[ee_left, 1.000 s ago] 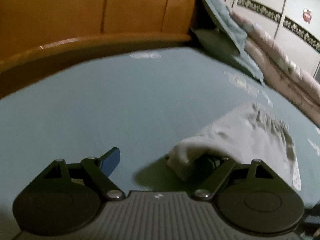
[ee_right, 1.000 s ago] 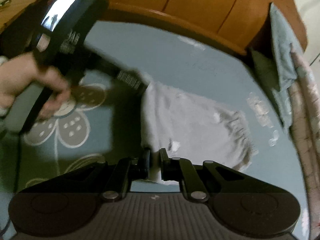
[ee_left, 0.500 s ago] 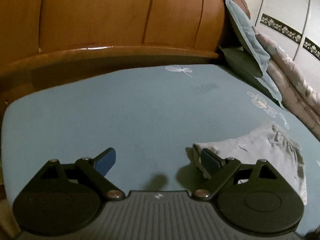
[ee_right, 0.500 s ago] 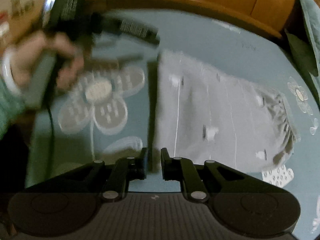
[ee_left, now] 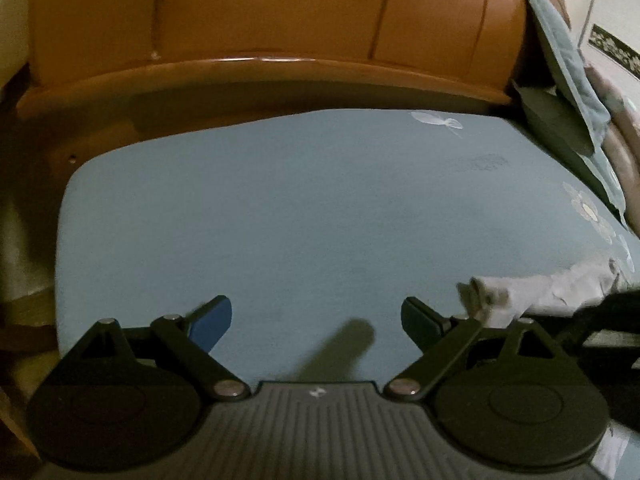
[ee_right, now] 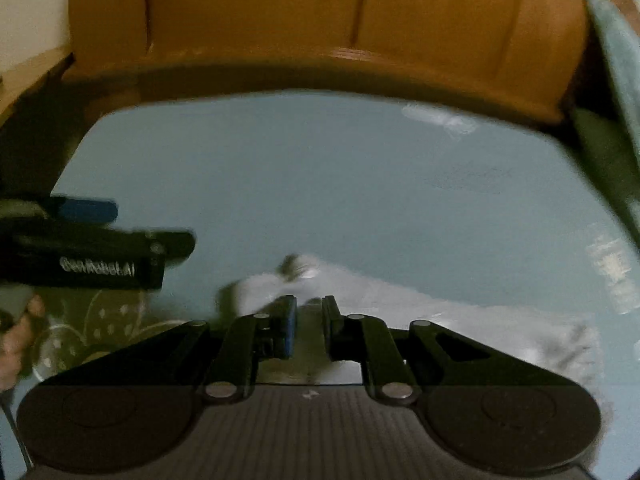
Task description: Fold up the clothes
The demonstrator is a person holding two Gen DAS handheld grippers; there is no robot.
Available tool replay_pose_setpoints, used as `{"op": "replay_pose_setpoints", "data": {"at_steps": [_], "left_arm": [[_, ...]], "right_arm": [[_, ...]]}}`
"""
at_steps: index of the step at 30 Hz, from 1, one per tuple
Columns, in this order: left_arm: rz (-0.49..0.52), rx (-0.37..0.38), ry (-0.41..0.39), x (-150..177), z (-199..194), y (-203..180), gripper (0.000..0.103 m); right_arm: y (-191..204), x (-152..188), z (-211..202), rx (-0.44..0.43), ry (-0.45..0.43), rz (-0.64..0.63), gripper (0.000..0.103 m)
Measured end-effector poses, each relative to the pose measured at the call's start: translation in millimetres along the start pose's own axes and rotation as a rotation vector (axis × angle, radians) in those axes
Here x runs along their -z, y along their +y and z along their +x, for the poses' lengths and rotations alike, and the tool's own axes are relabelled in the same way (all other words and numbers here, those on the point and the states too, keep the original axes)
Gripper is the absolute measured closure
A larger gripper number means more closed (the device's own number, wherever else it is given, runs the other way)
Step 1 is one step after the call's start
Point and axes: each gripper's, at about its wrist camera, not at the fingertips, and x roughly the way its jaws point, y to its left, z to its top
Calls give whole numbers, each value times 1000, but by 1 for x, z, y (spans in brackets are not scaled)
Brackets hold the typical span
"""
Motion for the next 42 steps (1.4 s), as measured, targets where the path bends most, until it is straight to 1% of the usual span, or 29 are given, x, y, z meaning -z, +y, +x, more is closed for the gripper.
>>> {"op": "replay_pose_setpoints", "data": {"at_steps": [2,3,4,6,7,10,12,13,15,16,17,18,20,21,22,23,25,27,29,30,31,32,33,34,36,38,40,42], "left_arm": [[-8,-8,1,-2,0,6,11],[-16,-13,1,-3,1,8,11],[-24,-14,1,-3,1,11,11],[-38,-15,2,-4,2,14,11],[-43,-12,1,-5,1,14,11],[-43,-8,3,-5,2,13,11],[-28,-11,5,-4,3,11,11],[-20,-13,5,-3,1,11,11],[-10,-11,4,-2,0,11,11],[-9,-8,3,-2,1,12,11],[-11,-5,2,-2,0,13,11],[-15,-3,0,-2,0,14,11],[-21,1,-3,-2,-1,16,11],[-22,-1,-4,-3,0,17,11],[-23,-5,-5,-4,0,17,11],[-26,-10,-7,-4,0,18,11],[-41,-19,-11,-6,1,20,11],[-54,-22,-11,-8,2,20,11],[-55,-22,-10,-7,3,18,11],[-52,-21,-9,-7,3,17,11],[-48,-19,-9,-7,2,16,11],[-44,-13,-10,-7,2,15,11],[-41,-5,-9,-6,1,16,11],[-38,2,-9,-6,1,17,11],[-34,2,-10,-6,0,20,11],[-36,-11,-13,-7,0,24,11],[-50,-14,-16,-8,0,26,11],[-60,-16,-17,-9,0,26,11]], "right_arm": [[16,7,5,11,4,-41,86],[24,8,1,28,6,-87,86],[27,8,-2,18,11,-102,86],[19,5,-13,-39,-7,-62,86],[15,3,-19,-46,-23,-38,86],[10,-8,-22,0,-70,-17,86],[7,-17,-7,9,-59,-10,86],[7,-19,5,8,-23,-9,86],[12,-18,26,-12,10,-10,85],[14,-17,35,-21,20,-12,81],[18,-17,37,-27,-4,-18,75],[18,-18,37,-49,-21,-20,74],[12,-22,25,-130,-39,26,75],[10,-21,15,-147,-57,41,75],[9,-20,8,-128,-72,35,75],[9,-17,-1,-90,-80,24,75],[8,-12,-10,-52,-69,14,75],[10,-10,-10,-17,-47,-2,75],[16,-8,4,36,-21,-42,75],[18,-8,13,25,-11,-42,75],[17,-7,20,-26,-9,-20,74],[16,-8,25,-60,-18,1,59],[15,-8,28,-90,-26,15,55],[16,-9,24,-108,-31,0,56],[9,-9,10,-139,-55,23,57],[0,-8,-5,-134,-88,55,57],[-7,-9,-12,-75,-98,71,57],[-15,-11,-3,-21,-80,106,57]]}}
